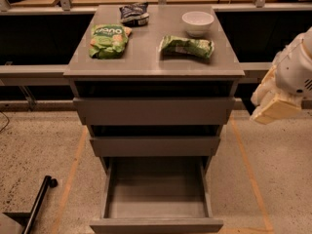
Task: Close bottom drawer
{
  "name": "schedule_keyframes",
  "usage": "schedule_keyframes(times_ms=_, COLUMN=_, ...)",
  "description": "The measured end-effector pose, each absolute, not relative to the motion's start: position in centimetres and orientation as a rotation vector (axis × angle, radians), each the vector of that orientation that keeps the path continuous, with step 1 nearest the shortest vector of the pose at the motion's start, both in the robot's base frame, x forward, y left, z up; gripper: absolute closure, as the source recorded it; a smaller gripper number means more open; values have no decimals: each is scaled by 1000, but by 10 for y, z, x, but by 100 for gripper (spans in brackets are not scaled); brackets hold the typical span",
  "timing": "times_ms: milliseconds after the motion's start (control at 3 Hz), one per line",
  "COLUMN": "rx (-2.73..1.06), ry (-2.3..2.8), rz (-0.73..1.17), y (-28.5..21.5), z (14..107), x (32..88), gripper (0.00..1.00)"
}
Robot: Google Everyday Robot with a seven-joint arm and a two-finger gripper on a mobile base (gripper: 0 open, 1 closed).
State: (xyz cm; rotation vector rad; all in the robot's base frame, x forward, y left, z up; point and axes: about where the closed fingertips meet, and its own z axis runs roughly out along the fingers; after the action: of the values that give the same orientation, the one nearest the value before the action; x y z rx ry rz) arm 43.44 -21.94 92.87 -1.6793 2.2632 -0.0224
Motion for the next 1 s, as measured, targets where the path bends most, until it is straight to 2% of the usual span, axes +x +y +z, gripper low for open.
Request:
schedule_keyframes(times_ms=333, rx=-1663, ry=2296, rz=30, y=-222, z=878, x=434, gripper=83)
schedule_keyframes(times_ms=667, rx=-1665, ry=2300, rz=17, y=-222, z=876, x=433, gripper=100)
schedule_keyframes(times_ms=1000, rx=-1673, ry=2312, rz=-7, y=-223, z=878, x=433, gripper=100)
